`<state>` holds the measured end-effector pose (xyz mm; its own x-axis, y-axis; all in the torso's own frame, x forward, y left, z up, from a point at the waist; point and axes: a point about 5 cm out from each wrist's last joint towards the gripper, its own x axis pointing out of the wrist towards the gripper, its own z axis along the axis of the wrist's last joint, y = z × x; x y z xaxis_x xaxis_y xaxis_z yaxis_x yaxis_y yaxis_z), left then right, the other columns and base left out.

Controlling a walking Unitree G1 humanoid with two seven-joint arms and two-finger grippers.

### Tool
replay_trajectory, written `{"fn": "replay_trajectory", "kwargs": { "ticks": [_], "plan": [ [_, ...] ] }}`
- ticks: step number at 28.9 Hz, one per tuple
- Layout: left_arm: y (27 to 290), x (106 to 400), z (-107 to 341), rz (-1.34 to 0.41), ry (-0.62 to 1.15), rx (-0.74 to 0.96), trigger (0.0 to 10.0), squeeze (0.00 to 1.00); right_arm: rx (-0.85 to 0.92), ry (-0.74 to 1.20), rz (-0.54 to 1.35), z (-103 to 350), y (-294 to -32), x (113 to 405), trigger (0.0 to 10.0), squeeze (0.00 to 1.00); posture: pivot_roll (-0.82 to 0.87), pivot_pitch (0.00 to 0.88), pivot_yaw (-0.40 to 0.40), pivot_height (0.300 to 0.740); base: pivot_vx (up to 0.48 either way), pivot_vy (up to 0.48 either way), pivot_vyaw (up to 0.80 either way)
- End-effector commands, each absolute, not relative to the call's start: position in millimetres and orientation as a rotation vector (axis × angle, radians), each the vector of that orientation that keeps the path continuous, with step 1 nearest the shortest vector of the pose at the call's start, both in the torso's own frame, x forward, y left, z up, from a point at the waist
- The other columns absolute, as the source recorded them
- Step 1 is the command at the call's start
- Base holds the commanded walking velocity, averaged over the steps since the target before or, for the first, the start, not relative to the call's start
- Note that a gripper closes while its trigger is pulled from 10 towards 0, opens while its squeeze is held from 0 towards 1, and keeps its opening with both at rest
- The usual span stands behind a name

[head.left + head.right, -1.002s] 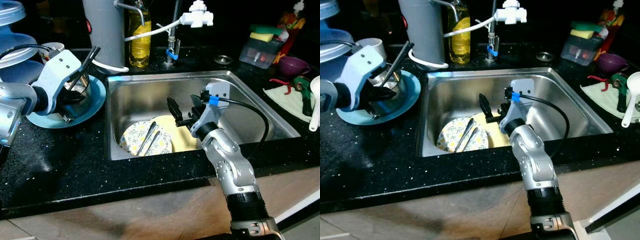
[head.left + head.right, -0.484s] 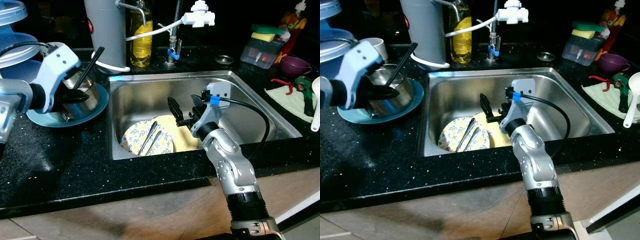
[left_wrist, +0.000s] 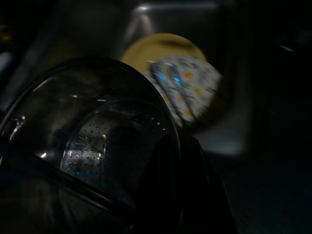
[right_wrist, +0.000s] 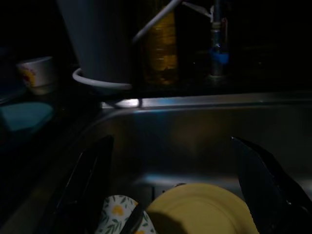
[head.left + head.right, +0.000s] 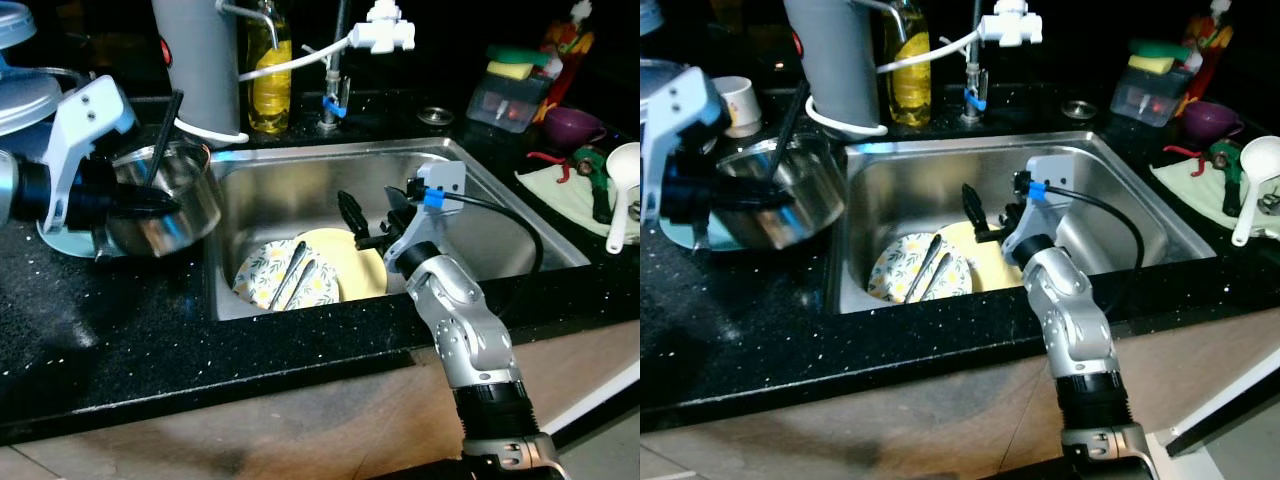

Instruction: Kitchen organization

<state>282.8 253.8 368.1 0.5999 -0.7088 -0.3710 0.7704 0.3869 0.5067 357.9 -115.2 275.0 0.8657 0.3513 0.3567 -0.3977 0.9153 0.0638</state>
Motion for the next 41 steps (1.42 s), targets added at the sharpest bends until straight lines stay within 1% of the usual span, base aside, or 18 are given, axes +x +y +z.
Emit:
{"fn": "replay_trajectory", "kwargs": {
  "ticks": [1, 2, 6, 11, 17, 20, 23, 24, 27, 31, 33, 35, 36, 38, 39, 41],
  "plan": [
    [250.5, 268.7, 370.8, -1.03, 0.103, 0.733, 0.0, 0.0, 0.144, -0.338, 0.401, 273.2, -114.7, 357.3, 10.0, 0.0, 0.06, 0.188, -0.049, 0.74, 0.0, 0.0, 0.0],
    [250.5, 268.7, 370.8, -1.03, 0.103, 0.733, 0.0, 0.0, 0.144, -0.338, 0.401, 273.2, -114.7, 357.3, 10.0, 0.0, 0.06, 0.188, -0.049, 0.74, 0.0, 0.0, 0.0],
    [241.3, 251.9, 357.1, -1.165, 0.196, 0.779, 0.0, 0.0, 0.148, -0.34, 0.41, 274.0, -112.3, 357.6, 10.0, 0.0, 0.06, 0.185, -0.051, 0.74, 0.0, 0.0, 0.0],
    [240.0, 247.4, 358.5, -1.176, 0.193, 0.811, 0.0, 0.0, 0.151, -0.344, 0.413, 274.9, -111.5, 357.8, 10.0, 0.0, 0.06, 0.184, -0.054, 0.74, 0.0, 0.0, 0.0],
    [245.6, 241.7, 375.5, -1.119, 0.162, 0.861, 0.0, 0.0, 0.156, -0.346, 0.412, 275.3, -111.7, 357.9, 10.0, 0.0, 0.06, 0.188, -0.052, 0.74, 0.0, 0.0, 0.0],
    [244.4, 234.8, 382.2, -1.139, 0.142, 0.86, 0.0, 0.0, 0.157, -0.347, 0.409, 275.4, -112.3, 357.7, 10.0, 0.0, 0.06, 0.191, -0.05, 0.74, 0.0, 0.0, 0.0],
    [236.1, 221.4, 395.1, -1.221, 0.037, 0.804, 0.0, 0.0, 0.157, -0.347, 0.404, 274.9, -113.9, 357.4, 10.0, 0.0, 0.06, 0.191, -0.05, 0.74, 0.0, 0.0, 0.0],
    [236.1, 221.4, 395.1, -1.221, 0.037, 0.804, 0.0, 0.0, 0.157, -0.347, 0.404, 274.9, -113.9, 357.4, 10.0, 0.0, 0.06, 0.191, -0.05, 0.74, 0.0, 0.0, 0.0],
    [232.7, 215.9, 407.4, -1.261, -0.083, 0.745, 0.0, 0.0, 0.159, -0.346, 0.404, 274.8, -113.8, 357.7, 10.0, 0.0, 0.06, 0.195, -0.053, 0.74, 0.0, 0.0, 0.0],
    [231.0, 213.4, 409.9, -1.306, -0.12, 0.692, 0.0, 0.0, 0.16, -0.346, 0.408, 274.9, -112.8, 358.0, 10.0, 0.0, 0.06, 0.195, -0.053, 0.74, 0.0, 0.0, 0.0],
    [231.3, 215.5, 398.2, -1.317, -0.042, 0.691, 0.0, 0.0, 0.161, -0.346, 0.41, 275.1, -112.1, 358.3, 10.0, 0.0, 0.06, 0.195, -0.054, 0.74, 0.0, 0.0, 0.0],
    [231.3, 215.5, 398.2, -1.317, -0.042, 0.691, 0.0, 0.0, 0.161, -0.346, 0.41, 275.1, -112.1, 358.3, 10.0, 0.0, 0.06, 0.195, -0.054, 0.74, 0.0, 0.0, 0.0],
    [232.9, 218.4, 390.9, -1.301, 0.011, 0.701, 0.0, 0.0, 0.161, -0.346, 0.41, 275.2, -111.9, 358.4, 10.0, 0.0, 0.06, 0.195, -0.054, 0.74, 0.0, 0.0, 0.0],
    [242.9, 227.7, 368.7, -1.21, 0.191, 0.743, 0.0, 0.0, 0.16, -0.345, 0.411, 275.3, -111.5, 358.5, 10.0, 0.0, 0.06, 0.196, -0.054, 0.74, 0.0, 0.0, 0.0],
    [242.9, 227.7, 368.7, -1.21, 0.191, 0.743, 0.0, 0.0, 0.16, -0.345, 0.411, 275.3, -111.5, 358.5, 10.0, 0.0, 0.06, 0.196, -0.054, 0.74, 0.0, 0.0, 0.0],
    [253.3, 233.2, 357.0, -1.134, 0.301, 0.78, 0.0, 0.0, 0.16, -0.345, 0.411, 275.2, -111.7, 358.3, 10.0, 0.0, 0.06, 0.196, -0.054, 0.74, 0.0, 0.0, 0.0]
  ]
}}
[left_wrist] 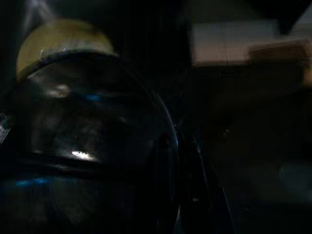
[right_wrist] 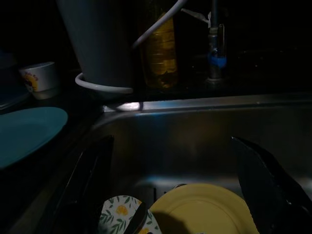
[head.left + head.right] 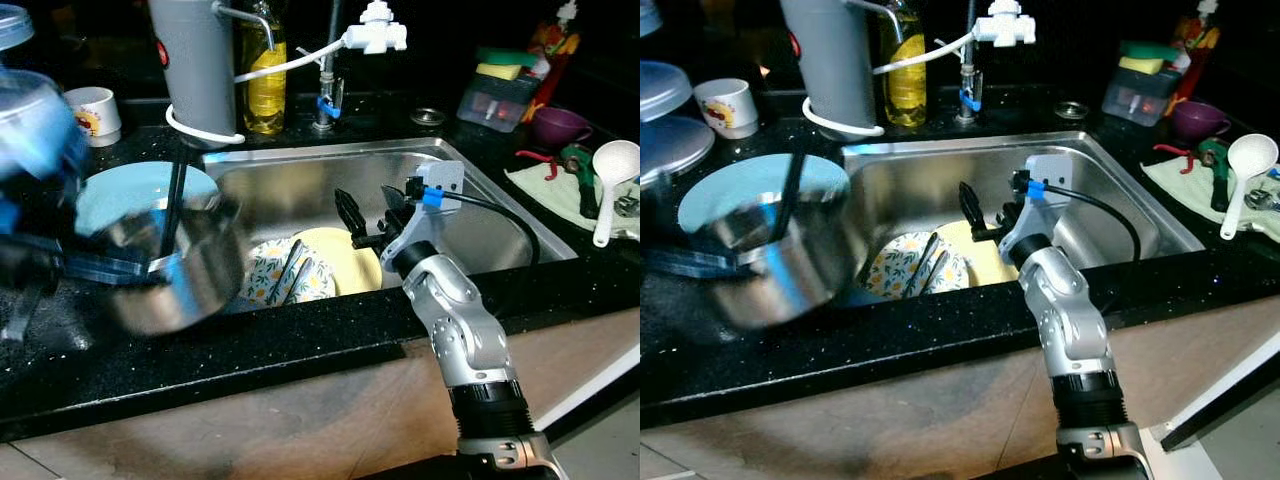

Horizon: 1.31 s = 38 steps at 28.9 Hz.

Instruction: Kitchen organization

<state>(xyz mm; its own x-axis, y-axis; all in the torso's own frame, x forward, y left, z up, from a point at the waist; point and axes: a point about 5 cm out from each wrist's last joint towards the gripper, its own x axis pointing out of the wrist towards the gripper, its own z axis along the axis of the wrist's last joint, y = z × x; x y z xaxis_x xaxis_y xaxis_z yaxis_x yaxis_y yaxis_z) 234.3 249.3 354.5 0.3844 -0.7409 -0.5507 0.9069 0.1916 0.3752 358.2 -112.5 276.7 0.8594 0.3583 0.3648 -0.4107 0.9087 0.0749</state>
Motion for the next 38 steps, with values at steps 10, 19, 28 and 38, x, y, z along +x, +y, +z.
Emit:
{"fn": "replay_trajectory", "kwargs": {
  "ticks": [10, 19, 28, 38],
  "plan": [
    [266.1, 239.1, 352.4, -1.013, 0.346, 0.855, 0.0, 0.0, 0.163, -0.346, 0.406, 274.9, -112.4, 357.8, 10.0, 0.0, 0.06, 0.197, -0.049, 0.74, 0.0, 0.0, 0.0],
    [267.2, 241.4, 353.1, -0.985, 0.326, 0.913, 1.9, 0.0, 0.164, -0.347, 0.408, 274.9, -111.8, 357.9, 10.0, 0.0, 0.06, 0.199, -0.049, 0.74, 0.0, 0.0, 0.0],
    [270.1, 244.5, 355.6, -0.927, 0.329, 0.875, 10.0, 1.0, 0.164, -0.346, 0.412, 274.7, -111.5, 357.6, 10.0, 0.0, 0.06, 0.198, -0.052, 0.74, 0.0, 0.0, 0.0],
    [254.8, 230.4, 385.3, -1.056, 0.102, 0.78, 10.0, 0.0, 0.164, -0.347, 0.415, 274.4, -110.9, 357.3, 10.0, 0.0, 0.06, 0.19, -0.05, 0.74, 0.0, 0.0, 0.0]
  ]
}}
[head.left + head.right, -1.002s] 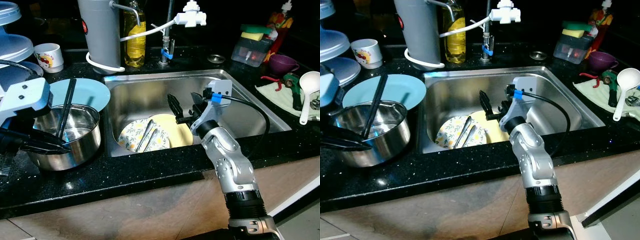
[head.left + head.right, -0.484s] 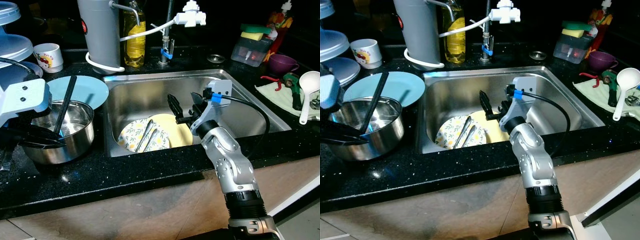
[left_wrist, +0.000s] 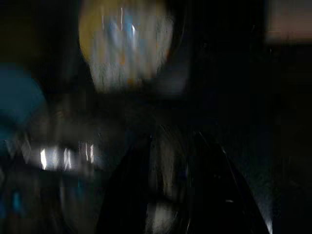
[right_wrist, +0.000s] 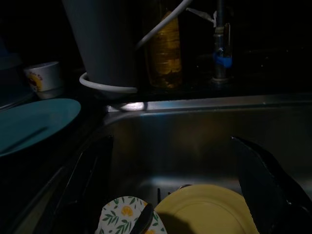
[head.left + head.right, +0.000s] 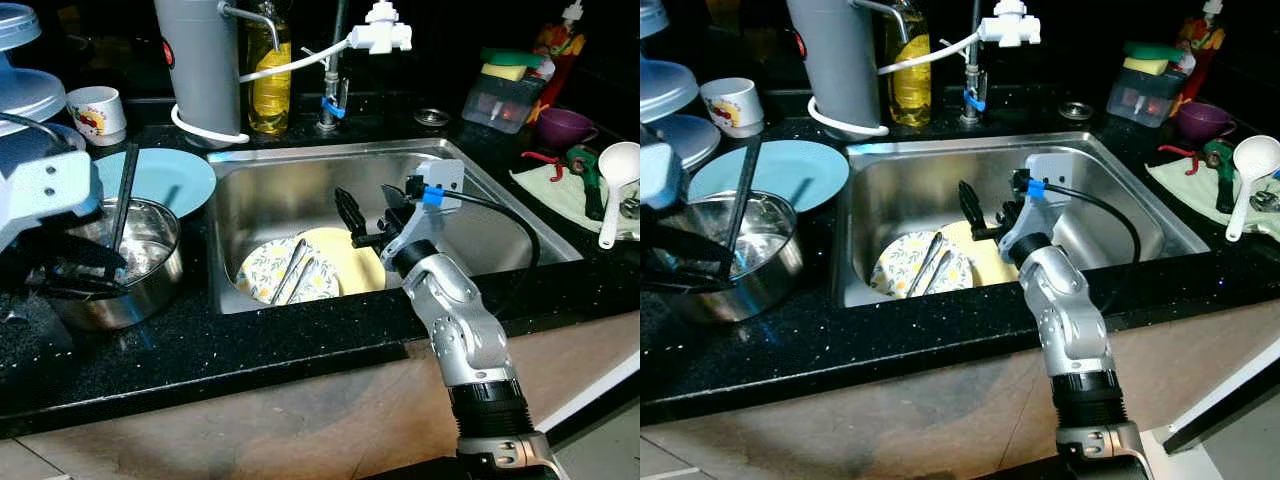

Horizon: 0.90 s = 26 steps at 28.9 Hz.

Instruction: Kitchen organization

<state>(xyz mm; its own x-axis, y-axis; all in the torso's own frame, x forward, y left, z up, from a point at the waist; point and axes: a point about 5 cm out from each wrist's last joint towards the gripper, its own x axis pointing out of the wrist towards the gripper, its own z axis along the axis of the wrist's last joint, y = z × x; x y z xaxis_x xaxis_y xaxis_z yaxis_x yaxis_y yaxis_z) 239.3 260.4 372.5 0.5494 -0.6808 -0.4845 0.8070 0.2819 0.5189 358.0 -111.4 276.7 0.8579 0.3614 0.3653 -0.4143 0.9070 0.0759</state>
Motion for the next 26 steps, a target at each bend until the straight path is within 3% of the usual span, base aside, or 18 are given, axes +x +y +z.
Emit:
{"fn": "replay_trajectory", "kwargs": {
  "ticks": [1, 8, 11, 12, 13, 14, 15, 16, 17, 26],
  "plan": [
    [253.9, 228.2, 389.3, -1.067, 0.079, 0.769, 10.0, 0.0, 0.164, -0.348, 0.415, 274.5, -110.9, 357.3, 10.0, 0.0, 0.06, 0.19, -0.05, 0.74, 0.0, 0.0, 0.0],
    [257.9, 222.8, 420.0, -1.07, -0.178, 0.576, 10.0, 0.0, 0.166, -0.349, 0.417, 274.4, -110.3, 357.1, 10.0, 0.0, 0.06, 0.184, -0.05, 0.74, 0.0, 0.0, 0.0],
    [260.9, 246.2, 423.8, -0.866, -0.243, 0.505, 10.0, 0.0, 0.167, -0.347, 0.419, 273.9, -110.4, 357.4, 10.0, 0.0, 0.06, 0.181, -0.056, 0.74, 0.0, 0.0, 0.0],
    [262.1, 265.0, 415.0, -0.719, -0.182, 0.489, 10.0, 0.23, 0.167, -0.346, 0.42, 273.7, -109.9, 357.5, 10.0, 0.0, 0.06, 0.181, -0.056, 0.74, 0.0, 0.0, 0.0],
    [262.1, 265.0, 415.0, -0.719, -0.182, 0.489, 10.0, 0.23, 0.167, -0.346, 0.42, 273.7, -109.9, 357.5, 10.0, 0.0, 0.06, 0.181, -0.056, 0.74, 0.0, 0.0, 0.0],
    [263.6, 285.3, 399.8, -0.55, -0.087, 0.462, 10.0, 0.71, 0.168, -0.345, 0.423, 273.6, -108.8, 357.6, 10.0, 0.0, 0.06, 0.181, -0.056, 0.74, 0.0, 0.0, 0.0],
    [262.7, 297.7, 387.5, -0.454, -0.025, 0.473, 10.0, 0.91, 0.168, -0.345, 0.424, 273.6, -107.8, 357.7, 10.0, 0.0, 0.06, 0.181, -0.056, 0.74, 0.0, 0.0, 0.0],
    [262.7, 297.7, 387.5, -0.454, -0.025, 0.473, 10.0, 0.91, 0.168, -0.345, 0.424, 273.6, -107.8, 357.7, 10.0, 0.0, 0.06, 0.181, -0.056, 0.74, 0.0, 0.0, 0.0],
    [246.3, 315.9, 368.8, -0.37, 0.006, 0.434, 10.0, 1.0, 0.167, -0.344, 0.429, 274.5, -106.3, 357.8, 10.0, 0.0, 0.04, 0.188, -0.055, 0.74, 0.0, 0.0, 0.0],
    [223.3, 332.2, 357.7, -0.184, 0.063, 0.381, 10.0, 1.0, 0.155, -0.341, 0.425, 275.1, -110.2, 356.9, 10.0, 0.0, 0.04, 0.194, -0.063, 0.74, 0.0, 0.0, 0.0]
  ]
}}
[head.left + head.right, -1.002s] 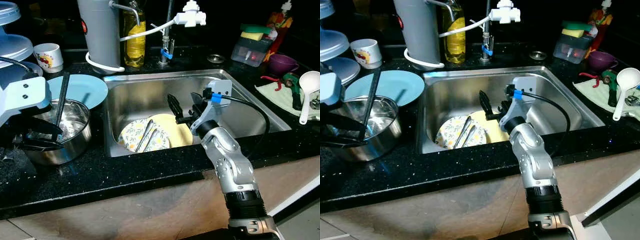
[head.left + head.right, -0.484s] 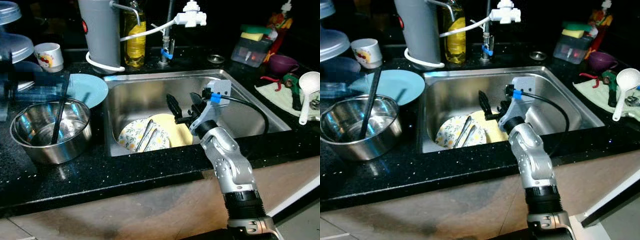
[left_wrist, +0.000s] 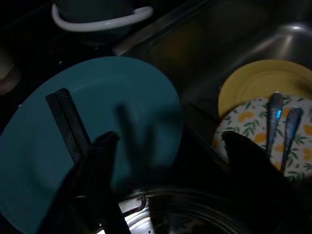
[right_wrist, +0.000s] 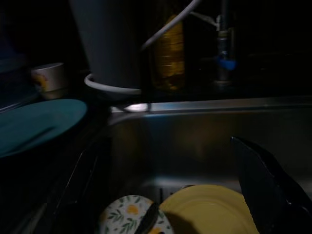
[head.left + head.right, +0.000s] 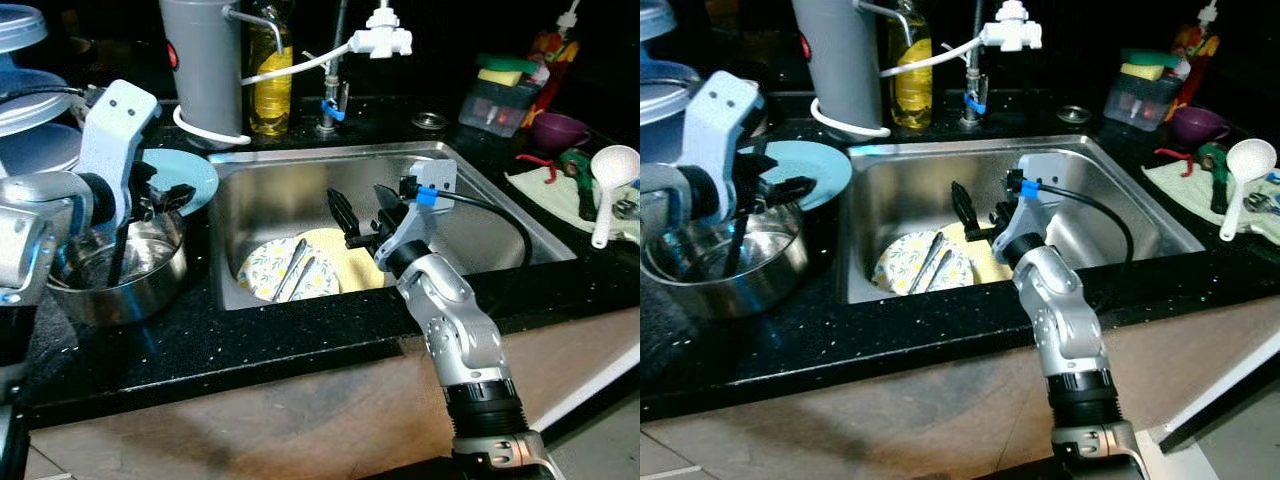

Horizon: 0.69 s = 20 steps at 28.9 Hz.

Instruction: Kitchen organization

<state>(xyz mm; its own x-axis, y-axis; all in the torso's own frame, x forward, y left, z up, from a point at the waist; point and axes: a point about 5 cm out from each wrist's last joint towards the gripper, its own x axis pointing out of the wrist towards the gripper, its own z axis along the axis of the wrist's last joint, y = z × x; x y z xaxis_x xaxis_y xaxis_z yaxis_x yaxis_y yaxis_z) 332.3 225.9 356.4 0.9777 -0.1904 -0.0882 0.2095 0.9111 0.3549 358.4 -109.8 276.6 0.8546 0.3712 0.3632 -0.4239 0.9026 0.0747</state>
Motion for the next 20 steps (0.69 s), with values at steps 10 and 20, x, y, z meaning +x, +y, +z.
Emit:
{"fn": "replay_trajectory", "kwargs": {
  "ticks": [10, 20],
  "plan": [
    [215.9, 332.9, 353.2, -0.078, 0.228, 0.299, 10.0, 1.0, 0.155, -0.335, 0.436, 274.9, -109.5, 357.9, 10.0, 0.0, 0.04, 0.203, -0.068, 0.74, 0.0, 0.0, 0.0],
    [203.8, 329.8, 364.6, -0.063, 0.195, 0.281, 10.0, 0.0, 0.152, -0.338, 0.429, 276.4, -112.1, 358.6, 10.0, 0.0, 0.04, 0.206, -0.063, 0.74, 0.0, 0.0, 0.0]
  ]
}}
